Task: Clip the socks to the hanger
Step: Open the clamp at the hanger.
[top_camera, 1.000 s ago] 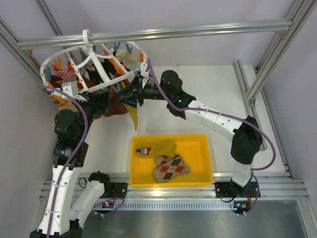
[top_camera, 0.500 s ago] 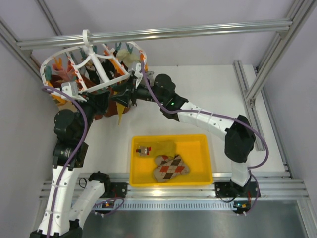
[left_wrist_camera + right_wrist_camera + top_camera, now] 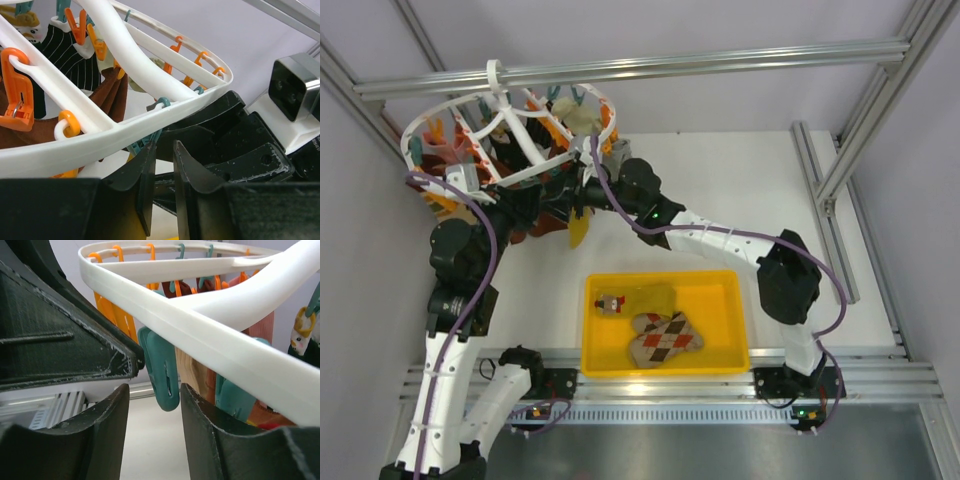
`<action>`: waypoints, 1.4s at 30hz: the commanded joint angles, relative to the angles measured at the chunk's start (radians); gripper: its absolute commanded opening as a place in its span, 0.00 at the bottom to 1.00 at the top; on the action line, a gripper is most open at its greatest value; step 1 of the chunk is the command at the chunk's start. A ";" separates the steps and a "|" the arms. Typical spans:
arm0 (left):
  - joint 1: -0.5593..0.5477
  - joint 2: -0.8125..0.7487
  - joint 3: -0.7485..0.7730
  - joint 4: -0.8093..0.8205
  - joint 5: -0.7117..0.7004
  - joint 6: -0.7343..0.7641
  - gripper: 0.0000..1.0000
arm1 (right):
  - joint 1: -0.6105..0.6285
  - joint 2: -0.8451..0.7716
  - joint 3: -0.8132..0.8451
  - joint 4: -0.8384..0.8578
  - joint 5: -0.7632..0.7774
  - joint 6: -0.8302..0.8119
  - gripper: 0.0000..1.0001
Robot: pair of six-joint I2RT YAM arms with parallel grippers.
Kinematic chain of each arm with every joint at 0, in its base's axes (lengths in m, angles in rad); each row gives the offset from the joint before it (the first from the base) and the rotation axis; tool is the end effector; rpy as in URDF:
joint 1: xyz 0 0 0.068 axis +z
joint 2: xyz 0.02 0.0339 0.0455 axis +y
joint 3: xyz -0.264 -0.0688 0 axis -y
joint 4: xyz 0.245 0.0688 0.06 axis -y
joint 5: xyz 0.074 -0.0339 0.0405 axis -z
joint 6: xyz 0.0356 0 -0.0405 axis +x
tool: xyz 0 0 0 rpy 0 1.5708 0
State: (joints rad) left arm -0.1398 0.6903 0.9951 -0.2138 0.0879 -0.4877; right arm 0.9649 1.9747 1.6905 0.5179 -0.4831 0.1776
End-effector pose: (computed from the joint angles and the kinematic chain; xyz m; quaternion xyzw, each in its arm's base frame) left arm 0.1393 -0.0228 0.4223 -0.0846 0.6690 -0.2559 0.6927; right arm 0.2589 0.4027 0.3696 -0.4042 0.4838 0.5367 0.5608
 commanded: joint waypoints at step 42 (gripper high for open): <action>0.003 0.084 0.105 -0.026 -0.108 0.001 0.41 | 0.100 -0.093 -0.046 0.122 0.121 -0.218 0.00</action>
State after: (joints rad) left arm -0.1383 0.7536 1.0794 -0.3073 -0.0162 -0.4847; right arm 1.0359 1.9472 1.6489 0.5869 -0.2813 -0.0593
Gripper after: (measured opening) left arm 0.407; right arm 0.076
